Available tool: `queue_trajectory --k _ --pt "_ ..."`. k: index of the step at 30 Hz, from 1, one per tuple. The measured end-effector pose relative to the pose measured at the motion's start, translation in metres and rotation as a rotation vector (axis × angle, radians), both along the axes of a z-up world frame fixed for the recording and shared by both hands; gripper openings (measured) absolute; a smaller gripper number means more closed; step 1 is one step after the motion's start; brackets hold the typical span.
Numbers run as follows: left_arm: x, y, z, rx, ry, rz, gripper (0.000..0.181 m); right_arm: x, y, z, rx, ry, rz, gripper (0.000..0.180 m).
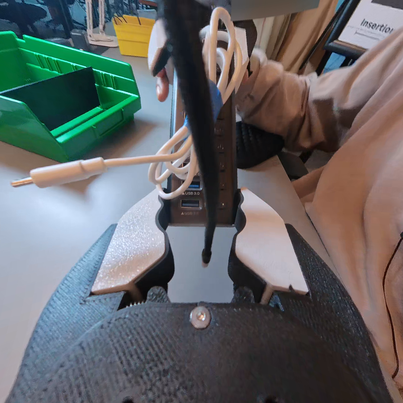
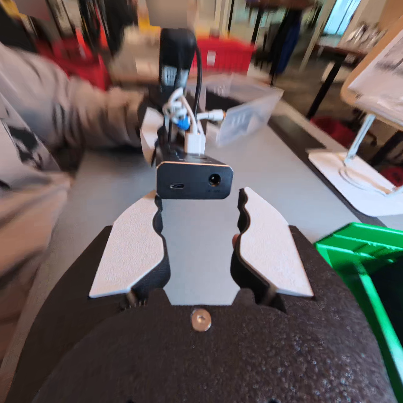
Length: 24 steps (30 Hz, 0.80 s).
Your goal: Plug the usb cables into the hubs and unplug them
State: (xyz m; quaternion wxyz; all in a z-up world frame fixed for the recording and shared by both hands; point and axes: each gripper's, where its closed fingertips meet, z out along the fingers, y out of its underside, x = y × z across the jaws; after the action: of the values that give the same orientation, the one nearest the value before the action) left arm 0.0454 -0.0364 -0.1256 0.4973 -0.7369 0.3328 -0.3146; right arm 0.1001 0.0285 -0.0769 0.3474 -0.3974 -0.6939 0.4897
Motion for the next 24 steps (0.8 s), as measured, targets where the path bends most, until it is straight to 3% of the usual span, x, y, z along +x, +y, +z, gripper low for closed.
queue_trajectory --k 4,8,10,16,21,24 --pt "0.005 -0.001 -0.007 0.016 0.051 -0.024 0.061 0.008 -0.01 -0.021 0.231 -0.287 0.078 0.082" --pt "0.003 -0.002 -0.006 0.067 0.144 -0.015 0.062 0.015 -0.019 -0.027 0.272 -0.477 0.168 0.09" --pt "0.003 -0.003 -0.002 0.094 0.163 -0.004 0.061 0.015 -0.023 -0.022 0.274 -0.51 0.192 0.091" --pt "-0.009 -0.006 0.001 0.141 0.257 0.037 0.061 0.001 -0.023 -0.036 0.532 -0.537 0.164 0.082" --pt "-0.01 -0.009 0.004 0.164 0.345 0.049 0.062 0.005 -0.037 -0.027 0.426 -0.58 0.212 0.079" --pt "-0.008 -0.009 0.008 0.179 0.342 0.05 0.061 0.004 -0.029 -0.036 0.578 -0.609 0.176 0.083"
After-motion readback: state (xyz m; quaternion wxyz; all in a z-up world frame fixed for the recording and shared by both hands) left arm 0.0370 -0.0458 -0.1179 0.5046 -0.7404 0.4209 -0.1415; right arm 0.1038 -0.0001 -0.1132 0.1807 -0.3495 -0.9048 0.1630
